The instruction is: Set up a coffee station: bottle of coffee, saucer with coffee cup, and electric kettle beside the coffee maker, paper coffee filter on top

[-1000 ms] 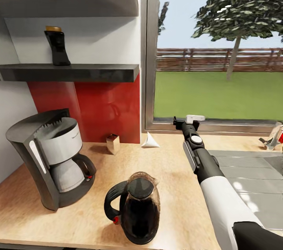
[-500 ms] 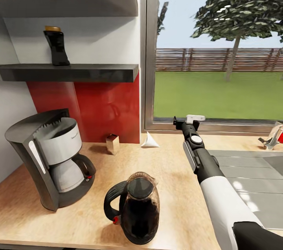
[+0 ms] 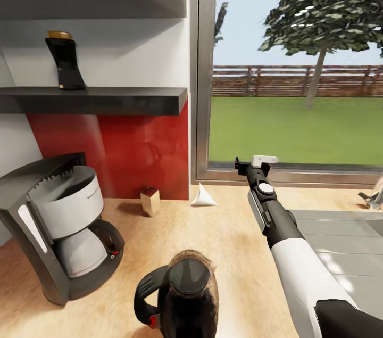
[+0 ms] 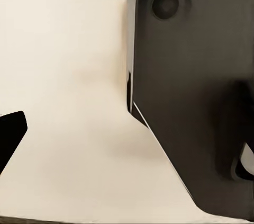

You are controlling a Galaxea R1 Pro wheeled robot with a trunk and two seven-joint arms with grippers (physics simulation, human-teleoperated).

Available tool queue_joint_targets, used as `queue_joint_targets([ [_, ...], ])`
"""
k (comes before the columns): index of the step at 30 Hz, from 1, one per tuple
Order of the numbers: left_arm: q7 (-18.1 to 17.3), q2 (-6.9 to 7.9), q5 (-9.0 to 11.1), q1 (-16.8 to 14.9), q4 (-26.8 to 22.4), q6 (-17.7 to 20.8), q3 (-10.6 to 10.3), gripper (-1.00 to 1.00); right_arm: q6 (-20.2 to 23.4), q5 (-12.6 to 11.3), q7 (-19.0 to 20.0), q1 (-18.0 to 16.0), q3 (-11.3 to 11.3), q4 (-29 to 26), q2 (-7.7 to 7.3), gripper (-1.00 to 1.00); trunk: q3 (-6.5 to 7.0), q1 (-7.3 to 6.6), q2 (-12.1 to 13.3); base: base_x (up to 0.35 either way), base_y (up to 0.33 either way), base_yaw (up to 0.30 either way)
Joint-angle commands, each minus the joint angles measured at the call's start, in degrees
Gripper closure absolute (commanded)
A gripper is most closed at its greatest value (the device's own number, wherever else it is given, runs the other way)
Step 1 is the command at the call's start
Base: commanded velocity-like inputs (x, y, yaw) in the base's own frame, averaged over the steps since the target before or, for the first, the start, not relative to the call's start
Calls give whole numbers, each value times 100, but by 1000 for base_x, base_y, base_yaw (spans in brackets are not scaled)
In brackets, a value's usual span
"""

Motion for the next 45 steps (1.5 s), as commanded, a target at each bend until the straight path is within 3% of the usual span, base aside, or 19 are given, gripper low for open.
queue_joint_targets([
  [1, 7, 0, 6, 12, -5, 9, 1, -100, 37, 30, -8, -1, -6, -8, 4, -100, -4, 3, -7, 102, 0, 0],
  [11, 6, 3, -3, 77, -5, 9, -16, -100, 32, 30, -8, -1, -8, -5, 4, -100, -4, 3, -7, 154, 0, 0],
  [12, 7, 15, -6, 153, -5, 9, -12, -100, 33, 35, -8, -1, -8, 0, 1, -100, -4, 3, -7, 36, 0, 0],
  [13, 0, 129, -25, 321, -5, 9, -37, -100, 37, 50, -8, -1, -8, 18, -4, -100, -4, 3, -7, 1, 0, 0],
  [15, 6, 136, -18, 327, -5, 9, -34, -100, 40, 57, -8, -1, -5, 32, -4, -100, -4, 3, -7, 1, 0, 0],
  [23, -2, 129, 3, 330, -12, 34, 5, -100, 119, 71, 8, -1, 29, 689, 25, -100, -4, 3, -7, 0, 0, 0],
  [29, -5, 114, 13, 330, -13, 161, 18, -100, 1008, 44, 8, -1, 355, 785, 55, -100, -4, 3, -7, 0, 0, 0],
  [36, 4, 104, 14, 330, -21, 486, 19, -100, 1711, 38, 0, -1, 442, 297, 90, -100, -76, 91, -167, 0, 0, 0],
  [45, 3, 89, 14, 330, -13, 510, 11, -100, 2944, 32, -3, -17, 458, -91, 495, -100, -237, 289, -528, 0, 0, 0],
])
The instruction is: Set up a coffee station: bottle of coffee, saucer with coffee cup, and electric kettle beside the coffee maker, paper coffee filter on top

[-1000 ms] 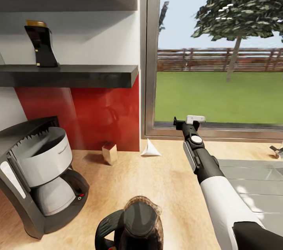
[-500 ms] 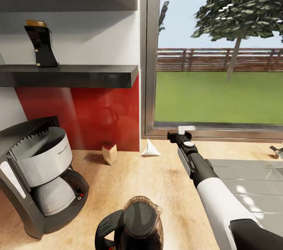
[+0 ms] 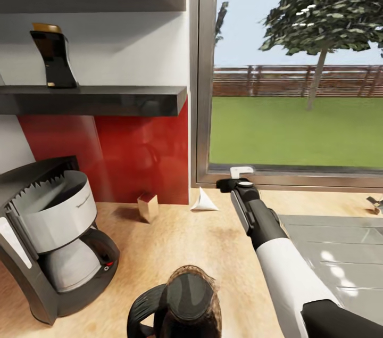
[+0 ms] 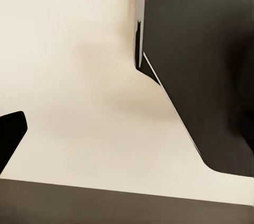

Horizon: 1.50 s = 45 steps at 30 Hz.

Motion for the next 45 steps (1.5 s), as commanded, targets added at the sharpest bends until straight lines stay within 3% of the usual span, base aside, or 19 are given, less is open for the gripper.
queue_joint_targets([
  [1, 5, -2, 8, 3, -19, 35, 2, -100, 52, 29, -13, -6, 10, -7, 10, -100, -29, 25, -52, 0, 0, 0],
  [16, -34, 6, 8, 3, -13, 35, 2, -100, 66, 19, -8, -7, -17, -308, -1, -100, -319, 355, -654, 0, 0, 29],
  [21, -34, 4, 8, 3, -10, 35, 2, -100, 73, 35, -21, -151, 8, -149, 16, -100, -321, 355, -654, 0, 0, 8],
  [23, -34, 3, 8, 3, -10, 35, 2, -100, 74, 36, -24, -389, 9, 18, 23, -100, -321, 355, -654, 0, 0, 1],
  [30, -43, 2, 8, 3, -10, 35, 2, -100, 75, 25, -44, -1474, 10, 1425, 36, -100, -321, 355, -654, 0, 0, 0],
  [39, -51, -6, 8, 3, -10, 35, 2, -100, 45, 19, -44, -1553, 2, 1975, 52, -100, -321, 355, -654, 0, 0, 0],
  [45, -52, -6, 8, 3, -10, 31, 2, -100, 27, 13, -20, -1554, 4, 2053, 52, -100, -321, 355, -654, 0, 0, 0],
])
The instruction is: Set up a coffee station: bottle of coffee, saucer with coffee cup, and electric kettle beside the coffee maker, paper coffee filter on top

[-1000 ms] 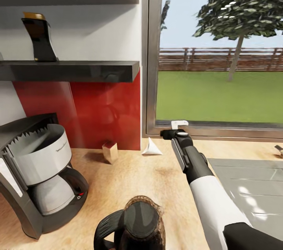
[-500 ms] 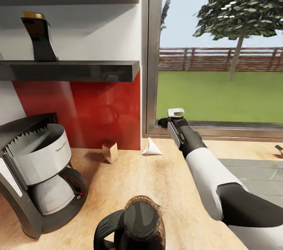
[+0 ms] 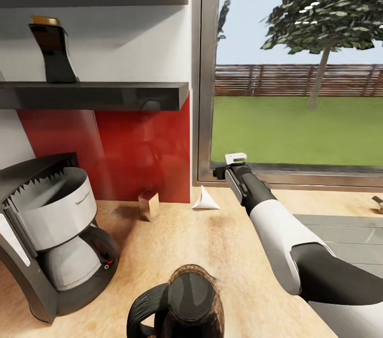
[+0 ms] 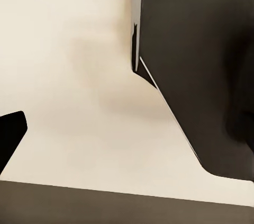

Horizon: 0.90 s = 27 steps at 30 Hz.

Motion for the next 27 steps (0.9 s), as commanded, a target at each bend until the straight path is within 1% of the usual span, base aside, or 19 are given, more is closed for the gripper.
queue_joint_targets([
  [1, 2, 0, 8, 3, -18, 35, 0, -100, 27, 25, -7, -4, 15, 0, 0, -100, -9, 2, -8, 0, 0, 0],
  [3, 2, 0, 8, 3, -18, 30, -5, -100, -141, 24, 5, -4, 7, 63, 0, -100, -9, 2, -8, 0, 0, 0],
  [7, 2, 0, 8, 3, -22, 31, -6, -100, -537, 24, 16, -3, 13, 456, 0, -100, -11, 2, -8, 0, 0, 13],
  [9, 2, 0, 8, 3, -23, 35, -6, -100, -705, 24, 14, -1, 23, 717, 0, -100, -18, 2, -8, 0, 0, 108],
  [13, 2, 0, 8, 3, -19, 37, -7, -100, -1029, 24, 9, 4, 13, 941, 0, -100, -35, 2, -8, 0, 0, 120],
  [20, 2, 0, 8, 3, -18, 37, -6, -100, -1056, 24, 0, 5, 4, 955, 0, -100, -36, 2, -8, 0, 0, 9],
  [27, 2, 4, 8, 3, -18, 37, -6, -100, -1087, 31, -5, 5, -15, 933, 0, -100, -36, 2, -8, 0, 0, 99],
])
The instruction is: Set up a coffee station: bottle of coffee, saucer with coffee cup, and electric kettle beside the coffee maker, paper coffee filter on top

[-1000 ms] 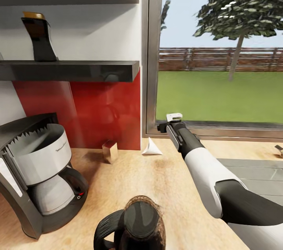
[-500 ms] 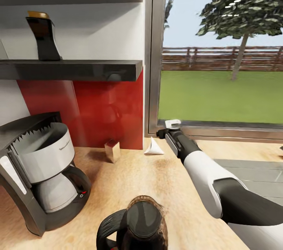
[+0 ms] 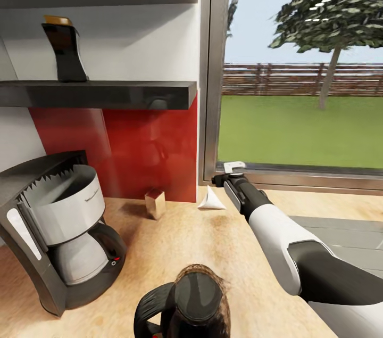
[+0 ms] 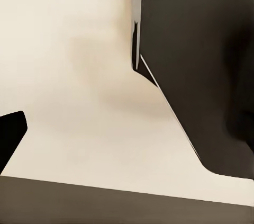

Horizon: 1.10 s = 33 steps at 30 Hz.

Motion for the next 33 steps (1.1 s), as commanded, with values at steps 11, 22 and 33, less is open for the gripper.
queue_joint_targets([
  [11, 2, -2, 8, 3, -18, 34, 2, -100, -49, 29, -28, -4, 21, 14, 0, -100, -9, 2, -8, 0, 0, 5],
  [22, 2, -2, 8, 3, -18, 34, 2, -100, -59, 35, -8, -4, 33, 162, 0, -100, -9, 2, -8, 0, 0, 0],
  [33, -3, -4, 8, 3, -18, 34, -1, -100, -942, 38, -12, -4, 34, 1028, 0, -100, -9, 2, -8, 0, 0, 0],
])
